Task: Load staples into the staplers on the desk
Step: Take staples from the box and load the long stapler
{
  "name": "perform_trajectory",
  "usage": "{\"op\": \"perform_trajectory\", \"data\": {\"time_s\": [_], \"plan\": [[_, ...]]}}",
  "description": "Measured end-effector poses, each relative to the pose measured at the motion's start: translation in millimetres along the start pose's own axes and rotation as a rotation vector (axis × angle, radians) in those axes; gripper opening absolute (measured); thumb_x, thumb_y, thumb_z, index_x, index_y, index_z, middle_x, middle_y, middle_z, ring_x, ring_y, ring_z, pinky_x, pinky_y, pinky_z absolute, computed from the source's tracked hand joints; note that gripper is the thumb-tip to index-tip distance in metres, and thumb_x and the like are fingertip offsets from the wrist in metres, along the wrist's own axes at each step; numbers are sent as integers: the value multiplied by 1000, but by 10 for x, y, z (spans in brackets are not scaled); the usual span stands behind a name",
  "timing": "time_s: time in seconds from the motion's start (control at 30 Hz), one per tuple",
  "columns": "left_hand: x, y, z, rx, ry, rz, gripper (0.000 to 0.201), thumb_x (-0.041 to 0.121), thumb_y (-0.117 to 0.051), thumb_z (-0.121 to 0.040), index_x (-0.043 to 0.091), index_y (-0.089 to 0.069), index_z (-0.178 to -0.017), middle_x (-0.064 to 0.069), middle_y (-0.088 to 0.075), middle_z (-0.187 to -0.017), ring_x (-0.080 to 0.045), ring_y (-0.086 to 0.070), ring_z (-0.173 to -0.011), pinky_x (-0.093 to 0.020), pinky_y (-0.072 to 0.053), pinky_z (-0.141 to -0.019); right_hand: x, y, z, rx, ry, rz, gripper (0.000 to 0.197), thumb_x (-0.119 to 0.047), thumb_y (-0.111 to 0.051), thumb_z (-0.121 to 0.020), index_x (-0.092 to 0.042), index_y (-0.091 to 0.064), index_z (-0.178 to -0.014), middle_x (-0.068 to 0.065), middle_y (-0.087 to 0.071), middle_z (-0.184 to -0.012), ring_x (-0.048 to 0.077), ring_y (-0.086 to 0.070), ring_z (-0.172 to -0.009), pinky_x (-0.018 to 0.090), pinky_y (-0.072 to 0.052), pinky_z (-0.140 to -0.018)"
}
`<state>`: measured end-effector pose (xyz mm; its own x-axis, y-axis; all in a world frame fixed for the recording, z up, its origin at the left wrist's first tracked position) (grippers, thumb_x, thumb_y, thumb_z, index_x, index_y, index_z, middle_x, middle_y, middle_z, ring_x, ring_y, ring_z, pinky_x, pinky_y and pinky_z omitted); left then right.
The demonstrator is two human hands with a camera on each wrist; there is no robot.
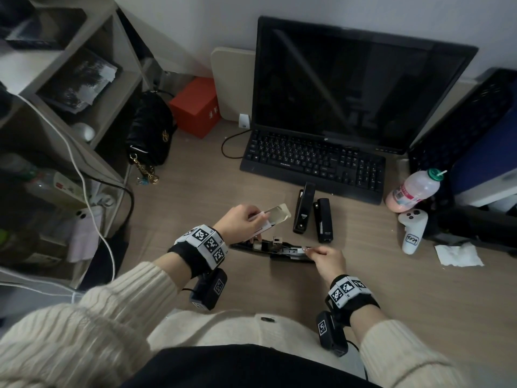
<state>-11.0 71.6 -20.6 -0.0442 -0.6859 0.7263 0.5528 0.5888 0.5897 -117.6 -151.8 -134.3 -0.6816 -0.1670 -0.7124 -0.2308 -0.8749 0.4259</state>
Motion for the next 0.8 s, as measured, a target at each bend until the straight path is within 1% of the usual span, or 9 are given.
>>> {"op": "perform_trajectory", "data": {"time_s": [0.07, 0.13, 0.2, 0.27, 0.37, 0.43, 0.53, 0.63, 0.8], "plan": [[5, -3, 3, 3, -3, 3, 27, 37, -47, -101, 15, -60, -93, 5, -65, -65, 6, -52, -39, -12, -38, -39, 13, 2, -6, 1, -8, 21, 9, -29, -78, -78, -22, -74, -75, 1, -71, -84, 19, -63, -90, 25, -43, -81], [0, -11, 8, 2, 0, 18, 26, 36, -47, -101, 16, -59, -91, 6, -64, -64, 6, -53, -39, -12, -38, -40, -3, 5, 3, -5, -1, 49, 12, -30, -77, -79, -18, -76, -81, 1, -70, -84, 19, -62, -89, 25, -42, -79], [-10, -19, 9, -3, 2, 32, 25, 36, -47, -101, 17, -59, -90, 5, -65, -64, 5, -53, -39, -13, -38, -40, -18, 9, 7, -6, 5, 74, 14, -31, -77, -79, -18, -76, -83, 1, -70, -84, 19, -62, -88, 24, -42, -78], [-20, -19, 4, -2, 4, 28, 25, 37, -47, -101, 17, -60, -91, 4, -67, -65, 5, -54, -40, -14, -39, -40, -22, 10, 7, -7, 2, 98, 12, -33, -77, -79, -22, -74, -77, 2, -71, -85, 20, -63, -89, 25, -44, -79], [-38, -22, -4, 2, 8, 23, 27, 37, -47, -101, 15, -62, -94, 1, -70, -69, 1, -56, -43, -15, -41, -41, -26, 13, 5, -7, 3, 136, 14, -35, -76, -79, -20, -75, -78, 3, -73, -86, 21, -64, -88, 27, -46, -80], [-51, -30, -7, -3, 15, 31, 28, 38, -47, -101, 14, -62, -97, 0, -72, -71, -1, -58, -44, -16, -41, -42, -50, 6, 8, -17, 14, 174, 16, -37, -75, -79, -24, -72, -70, 3, -72, -82, 23, -64, -85, 26, -44, -74], [-49, -35, -4, -5, 16, 36, 29, 39, -47, -101, 14, -62, -98, -1, -72, -72, 1, -57, -44, -15, -41, -41, -91, -10, 16, -35, 29, 238, 28, -37, -73, -81, -27, -63, -57, 3, -68, -77, 23, -63, -82, 25, -41, -69], [-41, -25, -5, 7, 9, 14, 30, 39, -46, -101, 13, -63, -99, 2, -70, -70, 3, -56, -43, -14, -40, -42, -125, -23, 37, -53, 34, 300, 28, -37, -68, -86, -28, -62, -60, 2, -68, -82, 24, -62, -83, 25, -41, -70], [-44, -27, -10, 9, 8, 13, 32, 39, -47, -101, 12, -64, -99, 3, -69, -68, 2, -57, -44, -15, -41, -43, -202, -30, 75, -82, 73, 407, 27, -35, -58, -93, -23, -61, -69, 3, -61, -79, 24, -57, -78, 26, -40, -68]]}}
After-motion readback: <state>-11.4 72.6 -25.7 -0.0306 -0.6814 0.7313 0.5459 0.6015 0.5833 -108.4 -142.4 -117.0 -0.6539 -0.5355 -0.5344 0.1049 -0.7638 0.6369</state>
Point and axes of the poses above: each hand's wrist, its own z-axis away from the middle knuckle, its own y-axis out of the back of the hand, x = y × z, the point moved 8 cm from there along -z, towards the middle knuckle
